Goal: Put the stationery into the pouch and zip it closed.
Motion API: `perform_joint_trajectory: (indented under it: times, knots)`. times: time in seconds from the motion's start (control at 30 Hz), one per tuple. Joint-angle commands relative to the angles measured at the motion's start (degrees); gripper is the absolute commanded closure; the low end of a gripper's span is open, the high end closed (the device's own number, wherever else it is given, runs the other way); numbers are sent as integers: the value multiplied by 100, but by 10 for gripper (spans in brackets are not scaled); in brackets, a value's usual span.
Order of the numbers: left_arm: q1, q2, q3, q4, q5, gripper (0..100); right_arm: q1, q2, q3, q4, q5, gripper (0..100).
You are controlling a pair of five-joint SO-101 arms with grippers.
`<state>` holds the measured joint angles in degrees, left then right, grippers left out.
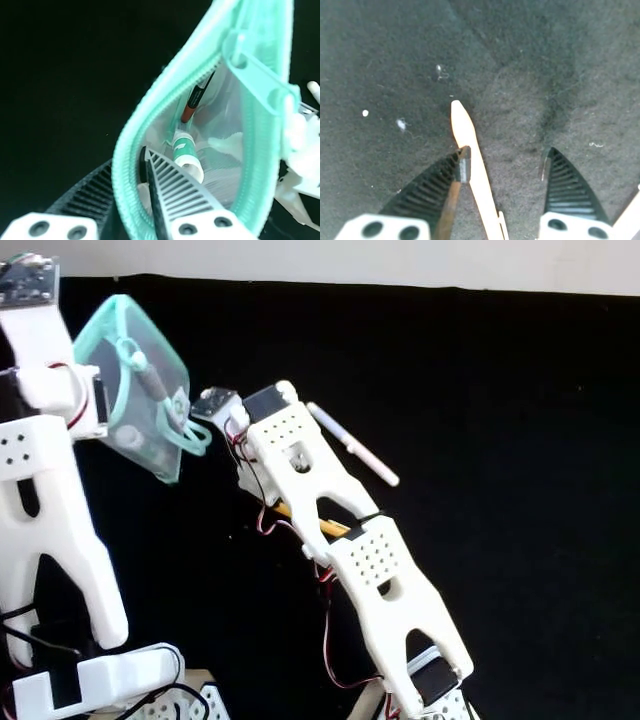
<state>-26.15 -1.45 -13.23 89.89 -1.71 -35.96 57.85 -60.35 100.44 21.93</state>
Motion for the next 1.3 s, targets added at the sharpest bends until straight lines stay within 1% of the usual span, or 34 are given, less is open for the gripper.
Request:
perform_joint_trajectory:
  times: [0.0,0.37,0.6,0.97,1.03,1.17,1.2,1.27]
  knots:
    - [-453,57,48,-167,-62,993,-84,-409,-48,57,70,772]
    - [-848,40,4,-167,-62,993,-145,-409,-31,57,79,772]
    - [-822,48,22,-211,-70,993,-338,-295,66,48,237,772]
    - [-822,48,48,-211,-70,993,-488,-242,136,40,255,772]
    - [-822,48,48,-211,-70,993,-514,-40,171,40,387,772]
    - [-822,48,48,-202,-70,993,-444,444,163,-92,396,772]
    - [-822,48,48,-202,-70,993,-400,514,163,-136,396,775]
    - [-822,48,48,-202,-70,993,-365,567,163,-224,387,820]
